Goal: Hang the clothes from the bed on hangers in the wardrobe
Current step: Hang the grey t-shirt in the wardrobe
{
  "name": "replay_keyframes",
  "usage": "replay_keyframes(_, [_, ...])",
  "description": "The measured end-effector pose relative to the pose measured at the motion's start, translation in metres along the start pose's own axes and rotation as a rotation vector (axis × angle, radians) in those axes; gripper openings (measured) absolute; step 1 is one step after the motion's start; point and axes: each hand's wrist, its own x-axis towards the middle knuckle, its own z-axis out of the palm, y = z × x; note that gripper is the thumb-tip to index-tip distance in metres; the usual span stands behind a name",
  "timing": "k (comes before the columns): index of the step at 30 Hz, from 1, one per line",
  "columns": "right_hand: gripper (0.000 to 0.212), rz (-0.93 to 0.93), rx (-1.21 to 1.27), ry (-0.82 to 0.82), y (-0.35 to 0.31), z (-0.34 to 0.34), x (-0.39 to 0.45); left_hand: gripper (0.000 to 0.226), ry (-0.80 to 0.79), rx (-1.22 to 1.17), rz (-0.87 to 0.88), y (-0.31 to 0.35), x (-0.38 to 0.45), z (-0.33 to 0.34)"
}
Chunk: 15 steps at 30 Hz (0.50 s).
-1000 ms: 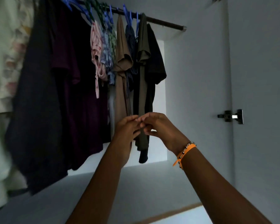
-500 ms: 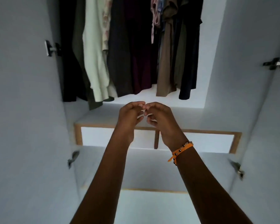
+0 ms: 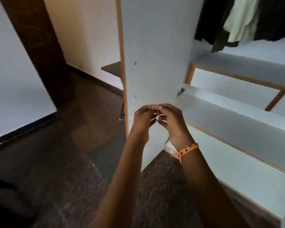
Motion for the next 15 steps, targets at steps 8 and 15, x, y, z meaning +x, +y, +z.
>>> replay_keyframes(8, [0.029,0.226,0.025,-0.361,0.101,0.264,-0.086,0.023,0.504,-0.047,-0.015,0.011,-0.094,-0.286])
replay_keyframes(15, [0.026,0.319,0.001,-0.736,0.143,0.475,-0.2,0.021,0.918,-0.121,0.1,0.052,-0.234,-0.48])
